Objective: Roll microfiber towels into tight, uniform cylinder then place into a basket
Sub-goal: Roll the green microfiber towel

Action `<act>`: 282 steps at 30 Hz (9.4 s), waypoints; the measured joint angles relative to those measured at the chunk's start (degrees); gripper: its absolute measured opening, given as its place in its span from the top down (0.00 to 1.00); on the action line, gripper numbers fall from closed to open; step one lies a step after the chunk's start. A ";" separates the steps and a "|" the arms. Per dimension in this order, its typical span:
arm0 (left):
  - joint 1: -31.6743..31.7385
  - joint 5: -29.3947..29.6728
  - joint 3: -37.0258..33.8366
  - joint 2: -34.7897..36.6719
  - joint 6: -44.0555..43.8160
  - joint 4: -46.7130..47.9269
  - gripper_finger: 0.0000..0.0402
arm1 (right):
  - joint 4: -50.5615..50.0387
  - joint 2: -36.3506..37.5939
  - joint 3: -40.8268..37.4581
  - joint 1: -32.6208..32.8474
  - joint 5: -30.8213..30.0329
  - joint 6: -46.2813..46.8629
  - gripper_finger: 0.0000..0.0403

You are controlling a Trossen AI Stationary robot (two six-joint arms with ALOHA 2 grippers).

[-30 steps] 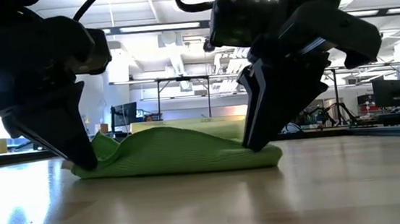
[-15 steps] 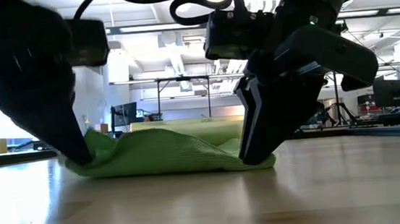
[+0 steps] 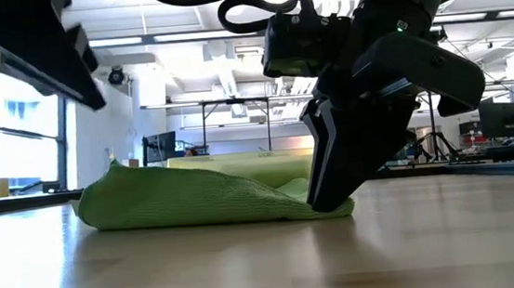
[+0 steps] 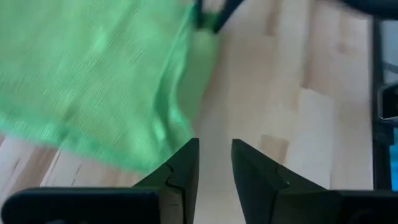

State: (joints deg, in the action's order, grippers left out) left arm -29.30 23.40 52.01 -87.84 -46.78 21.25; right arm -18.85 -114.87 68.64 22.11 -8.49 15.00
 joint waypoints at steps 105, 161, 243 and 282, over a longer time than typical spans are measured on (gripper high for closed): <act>-4.75 -1.14 -0.11 -8.89 20.06 -4.99 0.76 | -2.13 3.27 -0.43 -5.34 20.13 12.12 1.00; 1.24 -17.03 0.17 -16.23 -13.39 -8.17 0.98 | 2.61 3.73 -0.11 -8.59 23.05 6.39 0.89; 1.96 -18.04 -0.04 -16.45 -11.21 -9.33 0.98 | -5.73 -2.58 7.56 0.39 14.80 -12.29 0.65; -5.66 -10.26 -0.07 -3.46 16.06 -14.20 0.73 | -4.46 -4.17 7.32 1.53 13.00 -2.99 0.65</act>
State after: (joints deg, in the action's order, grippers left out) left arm -34.96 13.14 51.94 -91.30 -30.73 7.05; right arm -23.31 -119.04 75.96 23.64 4.51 12.01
